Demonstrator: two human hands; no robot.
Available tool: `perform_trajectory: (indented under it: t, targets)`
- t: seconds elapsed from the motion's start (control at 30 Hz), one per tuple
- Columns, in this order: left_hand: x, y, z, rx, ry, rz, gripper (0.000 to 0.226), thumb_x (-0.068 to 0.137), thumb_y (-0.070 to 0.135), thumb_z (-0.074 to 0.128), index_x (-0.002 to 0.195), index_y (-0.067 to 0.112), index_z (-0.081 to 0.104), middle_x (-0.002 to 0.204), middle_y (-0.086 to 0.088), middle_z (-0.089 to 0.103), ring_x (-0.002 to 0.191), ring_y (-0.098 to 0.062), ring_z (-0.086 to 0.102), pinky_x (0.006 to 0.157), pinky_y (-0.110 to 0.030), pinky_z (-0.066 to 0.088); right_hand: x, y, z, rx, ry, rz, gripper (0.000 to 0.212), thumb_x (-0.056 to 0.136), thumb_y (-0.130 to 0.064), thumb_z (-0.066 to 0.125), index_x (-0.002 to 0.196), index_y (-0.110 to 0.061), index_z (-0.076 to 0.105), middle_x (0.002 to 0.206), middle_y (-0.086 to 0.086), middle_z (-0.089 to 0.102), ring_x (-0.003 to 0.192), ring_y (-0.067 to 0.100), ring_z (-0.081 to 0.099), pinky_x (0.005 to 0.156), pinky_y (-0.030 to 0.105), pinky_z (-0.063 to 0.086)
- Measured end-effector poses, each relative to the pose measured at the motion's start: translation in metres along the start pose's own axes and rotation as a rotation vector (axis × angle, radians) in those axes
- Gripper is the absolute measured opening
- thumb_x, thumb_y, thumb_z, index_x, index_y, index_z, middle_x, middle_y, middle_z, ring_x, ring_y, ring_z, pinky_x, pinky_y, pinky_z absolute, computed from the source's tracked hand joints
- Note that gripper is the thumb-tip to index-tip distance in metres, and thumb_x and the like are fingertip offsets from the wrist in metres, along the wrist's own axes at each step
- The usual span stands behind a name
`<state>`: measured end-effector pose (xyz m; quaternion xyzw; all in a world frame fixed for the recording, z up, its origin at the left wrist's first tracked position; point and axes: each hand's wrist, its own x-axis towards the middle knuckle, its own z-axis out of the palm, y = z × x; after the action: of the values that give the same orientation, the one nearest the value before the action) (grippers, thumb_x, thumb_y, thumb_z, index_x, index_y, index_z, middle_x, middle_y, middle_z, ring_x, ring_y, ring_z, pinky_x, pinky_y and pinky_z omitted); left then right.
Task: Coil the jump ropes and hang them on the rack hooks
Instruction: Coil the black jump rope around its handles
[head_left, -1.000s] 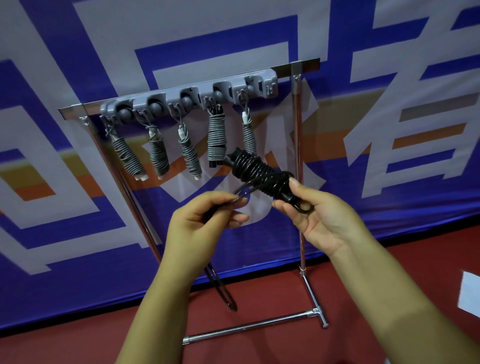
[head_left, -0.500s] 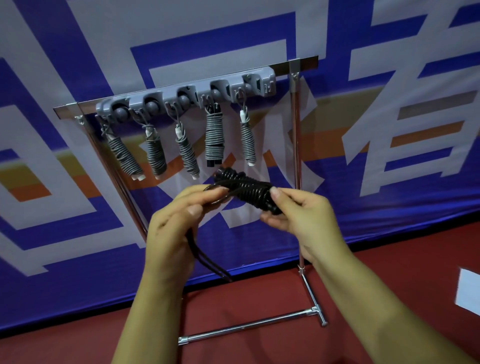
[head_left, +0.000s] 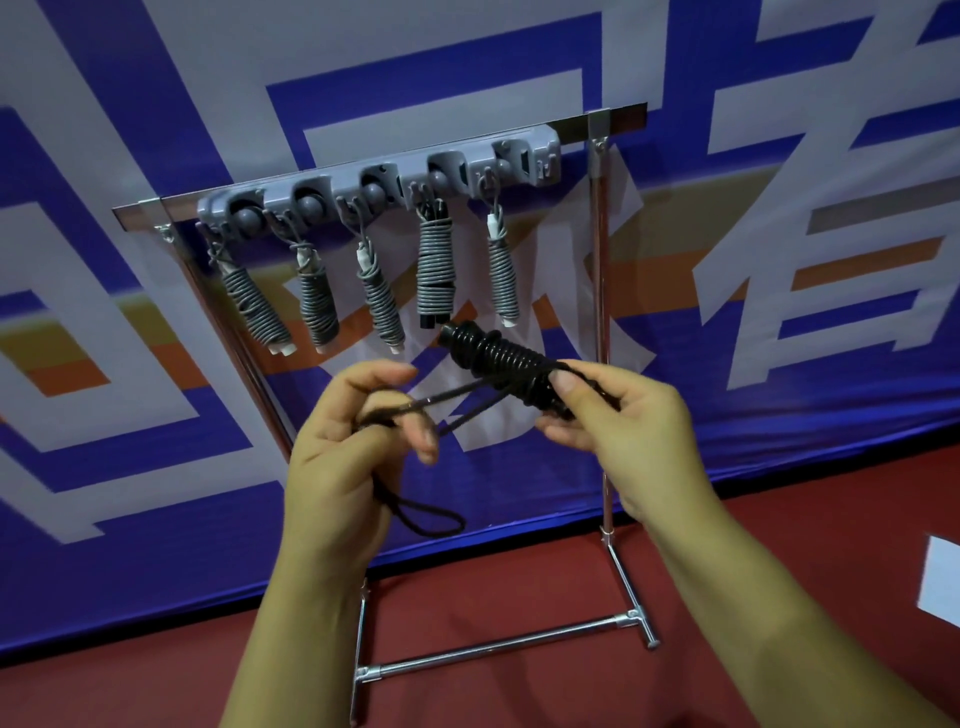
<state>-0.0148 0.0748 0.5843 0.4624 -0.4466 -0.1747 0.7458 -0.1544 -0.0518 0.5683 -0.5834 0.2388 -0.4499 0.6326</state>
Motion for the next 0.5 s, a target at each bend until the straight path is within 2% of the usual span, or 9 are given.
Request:
perform_trajectory:
  t: [0.07,0.13,0.27,0.33,0.4,0.5]
  targets:
    - [-0.004,-0.003,-0.007,0.149,-0.066,-0.019,0.049,0.060,-0.011,0.043,0.076,0.024,0.073,0.049,-0.004,0.056,0.053,-0.018,0.059,0.064,-0.022,0.051,0.001,-0.006,-0.004,0.134,-0.054,0.128,0.015,0.092,-0.009,0.059,0.095,-0.016,0.071,0.089,0.010,0.074,0.077,0.025,0.073,0.067,0.024,0.058]
    - [-0.010,-0.005,-0.015,0.357,-0.185,-0.024,0.048,0.060,-0.009,0.044,0.075,0.026,0.074,0.051,-0.002,0.058,0.062,-0.017,0.064,0.068,-0.021,0.051,-0.001,-0.010,-0.008,0.248,-0.098,0.252,0.015,0.092,-0.011,0.058,0.094,-0.006,0.071,0.088,0.014,0.074,0.075,0.025,0.072,0.061,0.020,0.056]
    - [-0.015,-0.002,-0.015,0.874,-0.443,0.090,0.033,0.074,0.018,0.047,0.093,0.033,0.070,0.074,0.014,0.067,0.084,-0.010,0.060,0.087,-0.019,0.036,-0.005,-0.015,-0.010,0.394,-0.091,0.398,0.021,0.093,-0.011,0.055,0.085,0.006,0.067,0.071,0.018,0.070,0.057,0.018,0.067,0.046,0.014,0.051]
    - [-0.019,-0.002,-0.007,0.957,-0.531,0.099,0.026,0.079,0.026,0.050,0.093,0.030,0.072,0.081,0.017,0.066,0.083,-0.005,0.061,0.089,-0.020,0.028,-0.004,-0.016,-0.009,0.475,-0.063,0.450,0.023,0.093,-0.011,0.054,0.084,0.007,0.065,0.066,0.019,0.068,0.049,0.014,0.064,0.043,0.013,0.049]
    - [-0.024,-0.008,0.002,1.045,-0.606,0.117,0.027,0.083,0.032,0.049,0.097,0.029,0.072,0.076,0.020,0.061,0.082,0.003,0.057,0.087,-0.022,0.026,-0.004,-0.015,-0.008,0.521,-0.039,0.479,0.023,0.093,-0.012,0.055,0.084,0.006,0.064,0.064,0.019,0.066,0.046,0.013,0.062,0.042,0.012,0.049]
    - [-0.029,-0.019,0.008,1.142,-0.613,0.094,0.037,0.085,0.039,0.042,0.105,0.029,0.071,0.074,0.026,0.053,0.081,0.008,0.049,0.086,-0.022,0.026,-0.007,-0.012,-0.007,0.438,-0.030,0.411,0.023,0.093,-0.012,0.055,0.084,0.006,0.064,0.061,0.016,0.067,0.047,0.014,0.063,0.042,0.013,0.049]
